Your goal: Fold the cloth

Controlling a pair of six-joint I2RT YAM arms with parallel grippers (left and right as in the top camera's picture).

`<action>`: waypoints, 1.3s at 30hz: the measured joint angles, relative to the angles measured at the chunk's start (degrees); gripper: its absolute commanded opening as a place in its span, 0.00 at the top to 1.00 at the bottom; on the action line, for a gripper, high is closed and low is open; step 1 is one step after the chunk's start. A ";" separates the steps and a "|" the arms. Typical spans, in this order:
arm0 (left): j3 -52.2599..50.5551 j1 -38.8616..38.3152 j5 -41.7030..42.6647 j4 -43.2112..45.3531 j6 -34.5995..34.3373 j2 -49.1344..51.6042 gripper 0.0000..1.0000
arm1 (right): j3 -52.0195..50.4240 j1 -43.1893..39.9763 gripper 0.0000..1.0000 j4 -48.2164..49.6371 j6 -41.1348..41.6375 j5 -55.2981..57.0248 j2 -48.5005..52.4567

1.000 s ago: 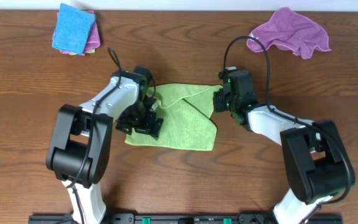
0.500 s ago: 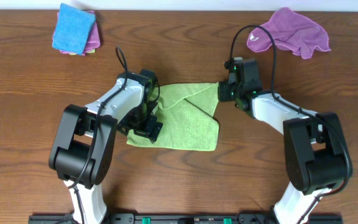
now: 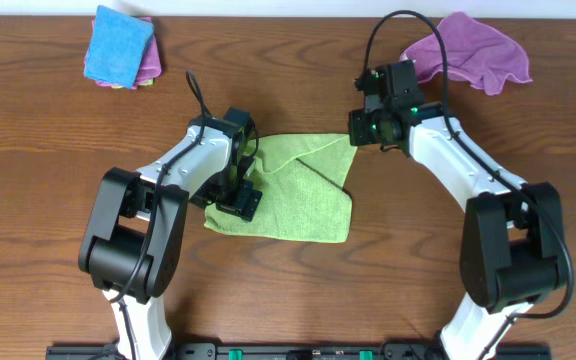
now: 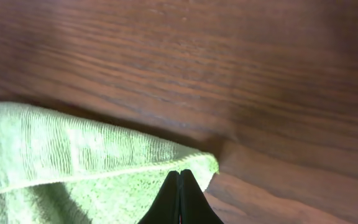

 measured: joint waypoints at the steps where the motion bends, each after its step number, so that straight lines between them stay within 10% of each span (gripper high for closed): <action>1: 0.00 0.00 -0.04 0.28 -0.02 0.00 0.05 | 0.00 0.42 0.99 -0.74 -0.72 0.07 0.02; 39: 0.00 0.00 -1.38 1.62 -0.17 0.00 0.05 | 1.90 3.48 0.99 3.89 -3.52 6.27 9.97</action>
